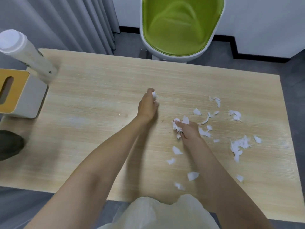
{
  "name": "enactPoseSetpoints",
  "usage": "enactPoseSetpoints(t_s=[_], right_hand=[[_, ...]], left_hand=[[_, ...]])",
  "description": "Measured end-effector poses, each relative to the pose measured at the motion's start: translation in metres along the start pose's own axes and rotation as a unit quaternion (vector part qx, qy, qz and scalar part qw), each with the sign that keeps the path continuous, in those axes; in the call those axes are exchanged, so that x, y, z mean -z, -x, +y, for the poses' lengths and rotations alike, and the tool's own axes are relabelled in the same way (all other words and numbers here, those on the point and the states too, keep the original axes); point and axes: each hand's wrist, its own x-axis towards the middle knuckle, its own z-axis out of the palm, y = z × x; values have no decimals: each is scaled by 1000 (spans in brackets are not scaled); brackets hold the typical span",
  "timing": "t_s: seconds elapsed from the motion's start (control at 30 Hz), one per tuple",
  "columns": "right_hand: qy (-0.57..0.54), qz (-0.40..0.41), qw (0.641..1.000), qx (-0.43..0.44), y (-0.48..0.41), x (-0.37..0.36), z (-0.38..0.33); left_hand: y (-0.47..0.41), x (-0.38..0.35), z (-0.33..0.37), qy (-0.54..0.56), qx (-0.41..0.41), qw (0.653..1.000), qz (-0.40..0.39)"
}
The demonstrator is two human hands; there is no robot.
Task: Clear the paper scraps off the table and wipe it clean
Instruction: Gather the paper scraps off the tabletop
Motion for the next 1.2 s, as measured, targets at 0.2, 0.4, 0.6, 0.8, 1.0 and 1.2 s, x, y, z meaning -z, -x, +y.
enactPoseSetpoints(t_s=[0.2,0.4,0.6,0.8,1.0,1.2], right_hand=[[7,35,999,-7,-17,11,-11],[-64,30,997,-30,-23,7,-17],[-194,-30,977,-80,-9,-4,-25],[-292,-129,939,-131,-10,5,-20],[-180,-68,979,-72,-4,33,-22],[-161,-45,985,-53,-11,82,-20]], left_hand=[[-57,-18,-3,-87,51,994,-48],[-43,-13,8,-27,27,994,-99],[35,-20,48,157,10,981,-117],[61,-49,55,81,-13,993,-86],[75,-61,65,62,-77,980,-170],[108,-64,41,26,-150,972,-177]])
